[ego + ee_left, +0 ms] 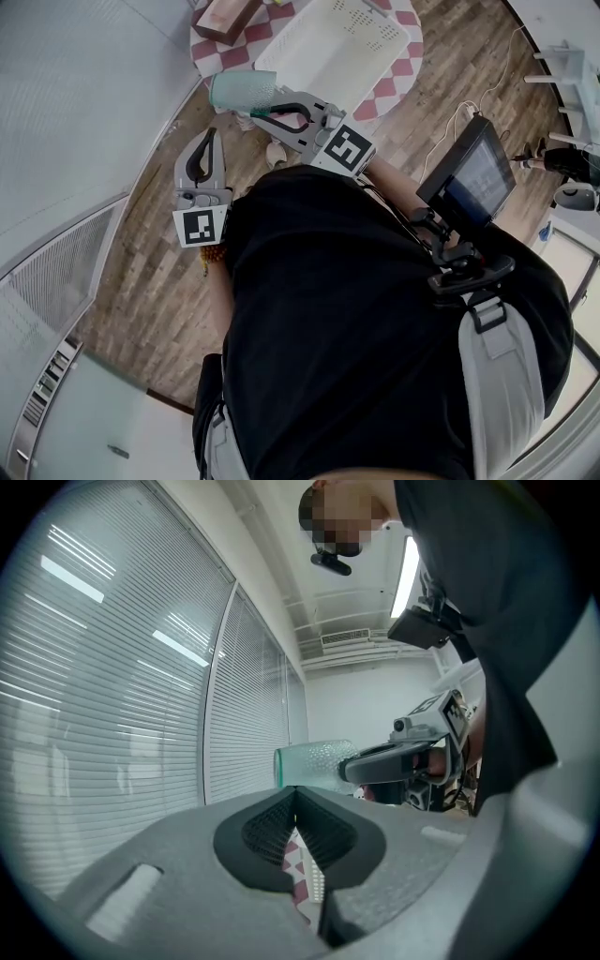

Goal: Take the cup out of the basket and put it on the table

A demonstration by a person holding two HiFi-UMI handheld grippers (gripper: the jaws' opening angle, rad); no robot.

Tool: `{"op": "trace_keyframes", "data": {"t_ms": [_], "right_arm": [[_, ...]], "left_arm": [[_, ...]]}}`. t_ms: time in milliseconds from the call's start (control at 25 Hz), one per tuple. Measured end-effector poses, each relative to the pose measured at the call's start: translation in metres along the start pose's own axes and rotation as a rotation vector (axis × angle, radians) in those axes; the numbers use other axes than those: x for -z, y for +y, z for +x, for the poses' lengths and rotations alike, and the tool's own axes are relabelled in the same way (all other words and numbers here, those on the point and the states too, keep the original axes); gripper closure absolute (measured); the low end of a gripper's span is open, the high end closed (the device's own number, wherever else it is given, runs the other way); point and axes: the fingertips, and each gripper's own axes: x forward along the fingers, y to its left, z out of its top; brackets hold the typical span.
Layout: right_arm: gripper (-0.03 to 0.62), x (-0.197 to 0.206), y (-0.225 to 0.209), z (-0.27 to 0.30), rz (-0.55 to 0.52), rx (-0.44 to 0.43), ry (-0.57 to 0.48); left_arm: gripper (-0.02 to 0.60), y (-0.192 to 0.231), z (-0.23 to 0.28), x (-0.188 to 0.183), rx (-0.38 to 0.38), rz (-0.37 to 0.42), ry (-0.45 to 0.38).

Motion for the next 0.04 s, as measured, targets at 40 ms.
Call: {"op": "trace_keyframes", "data": {"t_ms": [40], "right_arm": [[0.571, -0.0003, -0.0004, -0.0003, 0.004, 0.003, -0.002]], "left_arm": [[0.575, -0.0003, -0.0006, 0.0002, 0.001, 0.0, 0.0]]}}
